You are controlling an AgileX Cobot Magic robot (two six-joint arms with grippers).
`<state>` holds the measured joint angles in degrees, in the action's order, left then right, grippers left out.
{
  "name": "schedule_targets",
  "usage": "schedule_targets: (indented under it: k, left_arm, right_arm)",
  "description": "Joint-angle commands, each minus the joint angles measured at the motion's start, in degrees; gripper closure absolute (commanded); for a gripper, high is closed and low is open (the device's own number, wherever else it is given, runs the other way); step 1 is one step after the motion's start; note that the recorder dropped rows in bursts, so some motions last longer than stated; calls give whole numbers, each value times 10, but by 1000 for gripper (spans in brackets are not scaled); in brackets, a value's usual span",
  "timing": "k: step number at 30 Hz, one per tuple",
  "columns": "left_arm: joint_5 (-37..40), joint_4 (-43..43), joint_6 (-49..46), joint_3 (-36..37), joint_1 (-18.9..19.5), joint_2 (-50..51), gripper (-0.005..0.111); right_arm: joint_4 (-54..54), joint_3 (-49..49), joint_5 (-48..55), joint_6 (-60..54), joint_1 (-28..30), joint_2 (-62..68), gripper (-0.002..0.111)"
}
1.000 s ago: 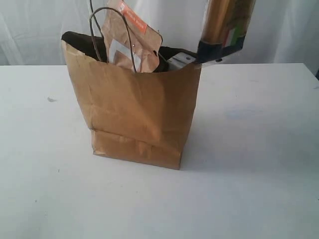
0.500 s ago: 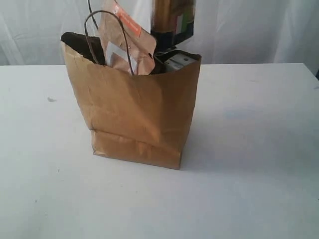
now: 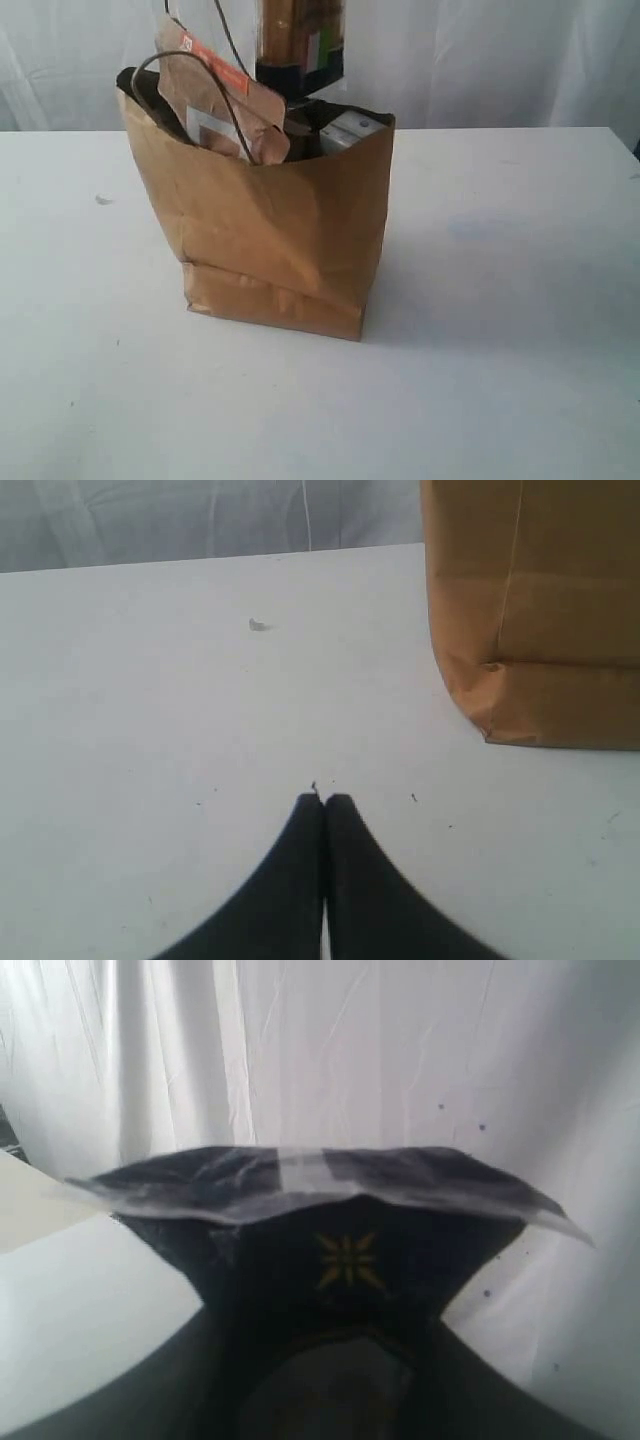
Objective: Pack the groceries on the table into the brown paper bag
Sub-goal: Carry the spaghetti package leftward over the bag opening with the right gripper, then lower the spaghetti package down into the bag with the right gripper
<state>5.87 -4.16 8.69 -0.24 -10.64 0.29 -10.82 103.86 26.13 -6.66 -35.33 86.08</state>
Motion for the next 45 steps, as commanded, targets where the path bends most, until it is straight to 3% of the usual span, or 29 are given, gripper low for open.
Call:
schedule_targets:
  k: [1, 15, 45]
  left_arm:
    - [-3, 2, -2, 2, 2, -3, 107]
    - [-3, 2, -2, 2, 2, -3, 107]
    - [-3, 2, -2, 2, 2, -3, 107]
  right_arm:
    - [-14, 10, -60, 24, -3, 1, 108]
    - [-7, 10, -40, 77, -3, 40, 108]
    - [149, 54, 8, 135, 0, 26, 108]
